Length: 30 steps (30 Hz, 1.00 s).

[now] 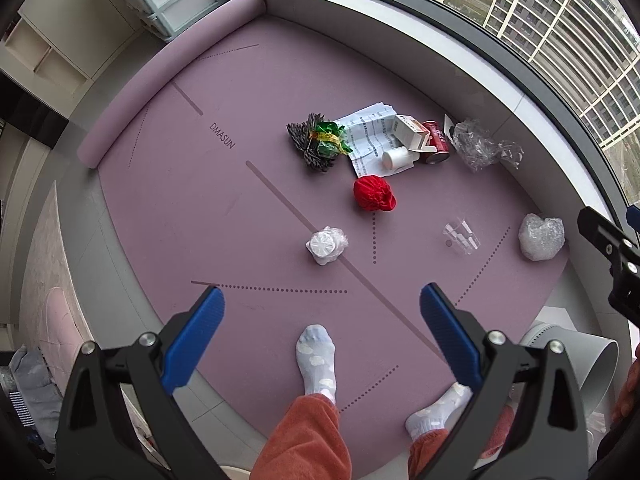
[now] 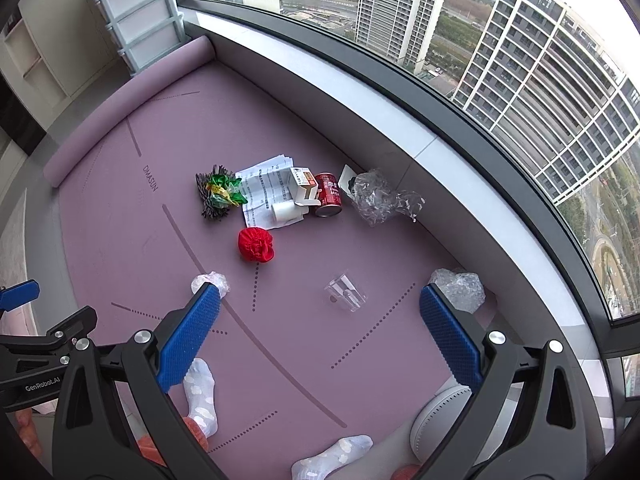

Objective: Collect trash
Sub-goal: 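Grasp the plastic-wrapped white foam cup with the left gripper while the right grasps the clear plastic cup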

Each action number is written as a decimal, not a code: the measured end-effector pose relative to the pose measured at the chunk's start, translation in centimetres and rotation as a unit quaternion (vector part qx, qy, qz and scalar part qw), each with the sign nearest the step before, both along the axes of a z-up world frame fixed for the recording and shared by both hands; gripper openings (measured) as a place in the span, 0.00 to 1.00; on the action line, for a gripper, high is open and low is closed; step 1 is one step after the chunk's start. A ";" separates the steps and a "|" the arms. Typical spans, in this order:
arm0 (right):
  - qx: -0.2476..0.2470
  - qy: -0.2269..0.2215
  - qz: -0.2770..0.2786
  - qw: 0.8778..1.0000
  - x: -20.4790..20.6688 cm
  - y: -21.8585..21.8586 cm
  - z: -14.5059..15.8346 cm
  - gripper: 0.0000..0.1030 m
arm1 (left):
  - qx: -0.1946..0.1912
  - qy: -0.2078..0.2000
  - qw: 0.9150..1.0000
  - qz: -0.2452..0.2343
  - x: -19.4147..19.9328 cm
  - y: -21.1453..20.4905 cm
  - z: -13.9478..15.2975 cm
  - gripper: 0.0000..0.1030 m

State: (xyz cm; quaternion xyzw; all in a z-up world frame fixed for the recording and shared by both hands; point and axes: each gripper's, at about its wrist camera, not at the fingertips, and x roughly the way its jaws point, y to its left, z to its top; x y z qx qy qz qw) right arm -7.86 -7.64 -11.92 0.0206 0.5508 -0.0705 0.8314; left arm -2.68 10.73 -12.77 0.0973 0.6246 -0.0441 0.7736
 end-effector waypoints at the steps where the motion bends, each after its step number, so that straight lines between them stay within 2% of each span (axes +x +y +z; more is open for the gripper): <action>1: 0.001 0.005 0.003 1.000 0.2 0.3 -1.5 0.93 | 0.002 0.002 1.000 -0.005 0.1 0.2 -1.5 0.95; 11: -0.018 0.016 0.042 0.999 3.1 1.5 -16.6 0.93 | -0.007 -0.003 0.999 -0.044 2.2 1.1 -18.1 0.95; 17: -0.067 0.026 0.100 0.992 5.0 0.3 -25.6 0.93 | 0.008 0.001 0.998 -0.060 3.6 1.0 -27.2 0.95; 21: -0.092 0.046 0.129 0.986 5.8 -1.6 -30.7 0.93 | 0.013 0.003 0.999 -0.052 4.1 1.3 -31.2 0.95; 24: -0.093 0.063 0.140 0.984 6.1 -2.9 -33.9 0.93 | 0.012 0.002 0.999 -0.045 4.6 1.3 -33.6 0.95; 29: -0.090 0.083 0.146 0.982 6.6 -4.2 -37.6 0.92 | 0.010 -0.011 0.999 -0.042 5.7 0.9 -36.5 0.95; 30: -0.091 0.084 0.151 0.981 6.8 -4.3 -38.1 0.87 | 0.007 -0.014 0.999 -0.042 6.0 0.7 -36.9 0.95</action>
